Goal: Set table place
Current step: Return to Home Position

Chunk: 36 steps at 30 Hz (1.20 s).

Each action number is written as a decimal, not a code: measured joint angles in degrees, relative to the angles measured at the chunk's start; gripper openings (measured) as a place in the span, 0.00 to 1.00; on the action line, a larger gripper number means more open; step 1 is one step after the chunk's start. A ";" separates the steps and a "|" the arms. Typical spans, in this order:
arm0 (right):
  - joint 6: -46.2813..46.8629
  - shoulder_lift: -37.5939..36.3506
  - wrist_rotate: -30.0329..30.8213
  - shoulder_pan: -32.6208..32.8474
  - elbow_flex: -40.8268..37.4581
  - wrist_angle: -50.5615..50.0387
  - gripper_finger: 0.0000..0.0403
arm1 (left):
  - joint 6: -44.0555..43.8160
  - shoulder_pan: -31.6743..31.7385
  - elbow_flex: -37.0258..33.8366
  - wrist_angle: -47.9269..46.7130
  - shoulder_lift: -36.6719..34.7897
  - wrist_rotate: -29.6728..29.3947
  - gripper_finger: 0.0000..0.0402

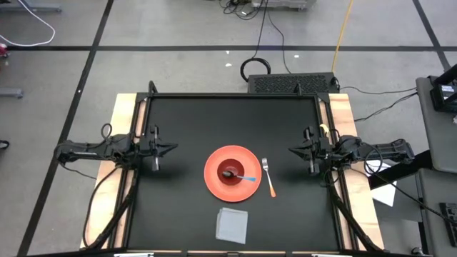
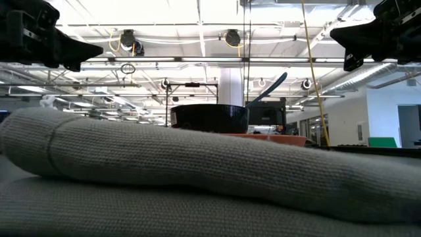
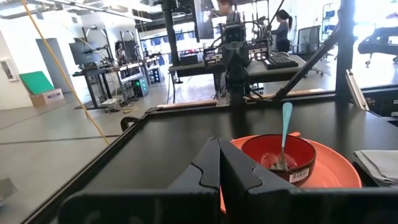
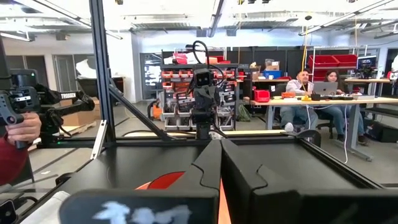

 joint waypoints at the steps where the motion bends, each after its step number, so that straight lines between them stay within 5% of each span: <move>1: 0.00 0.00 -0.01 0.00 0.00 0.00 0.00 | -0.02 0.00 0.00 -0.06 0.00 0.00 0.00; 23: -0.42 0.02 0.00 0.00 0.00 2.20 0.00 | -2.77 -0.01 0.00 -0.99 0.00 0.19 0.06; 36: -1.06 0.02 0.17 0.00 0.00 2.54 0.00 | -3.58 -0.02 0.00 -0.46 0.00 -0.28 0.01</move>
